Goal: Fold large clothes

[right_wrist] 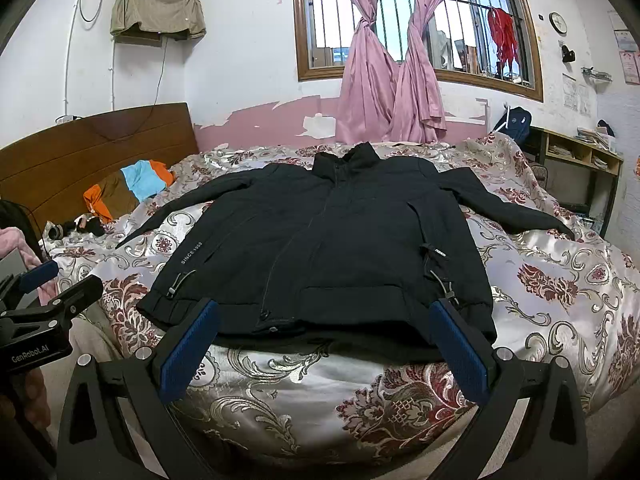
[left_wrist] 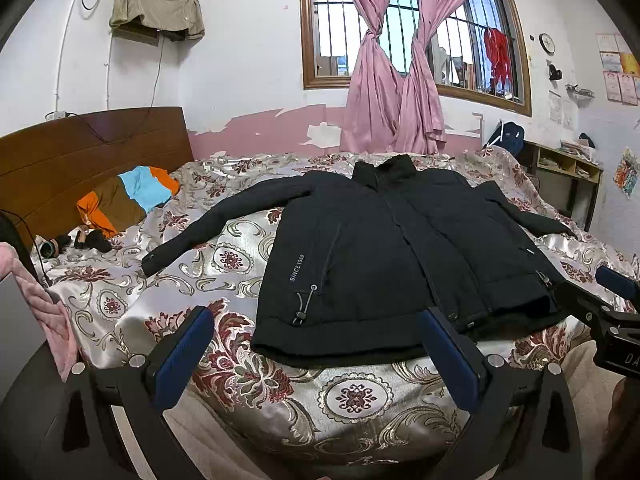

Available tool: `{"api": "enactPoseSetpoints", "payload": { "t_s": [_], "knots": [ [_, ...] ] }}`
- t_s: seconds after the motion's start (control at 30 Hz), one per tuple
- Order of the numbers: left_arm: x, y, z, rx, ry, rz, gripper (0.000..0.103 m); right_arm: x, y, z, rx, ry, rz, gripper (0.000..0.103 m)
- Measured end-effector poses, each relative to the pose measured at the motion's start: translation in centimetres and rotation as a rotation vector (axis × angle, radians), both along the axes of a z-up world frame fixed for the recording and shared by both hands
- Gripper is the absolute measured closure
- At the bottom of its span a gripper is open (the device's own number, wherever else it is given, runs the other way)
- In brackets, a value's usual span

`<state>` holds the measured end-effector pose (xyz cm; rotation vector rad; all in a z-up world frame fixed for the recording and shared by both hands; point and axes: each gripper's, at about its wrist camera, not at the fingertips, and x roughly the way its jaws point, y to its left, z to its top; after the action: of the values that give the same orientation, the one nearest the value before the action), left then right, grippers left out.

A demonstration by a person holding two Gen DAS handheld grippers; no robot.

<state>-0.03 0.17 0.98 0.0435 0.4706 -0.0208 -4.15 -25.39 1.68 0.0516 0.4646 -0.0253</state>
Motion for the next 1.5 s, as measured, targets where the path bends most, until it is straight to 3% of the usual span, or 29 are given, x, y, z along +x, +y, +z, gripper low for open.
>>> {"api": "enactPoseSetpoints", "payload": {
  "t_s": [1.17,1.37,1.5],
  "knots": [
    [-0.1,0.0,-0.1,0.002,-0.004,0.000,0.000,0.0,0.0,0.0,0.000,-0.001,0.002,0.001],
    [0.4,-0.1,0.3,0.005,0.015,-0.004,0.000,0.1,0.0,0.0,0.004,0.013,-0.002,0.001],
    [2.8,-0.6,0.7,-0.002,0.064,-0.013,0.000,0.6,-1.0,0.1,0.035,0.039,-0.018,0.001]
  ]
}}
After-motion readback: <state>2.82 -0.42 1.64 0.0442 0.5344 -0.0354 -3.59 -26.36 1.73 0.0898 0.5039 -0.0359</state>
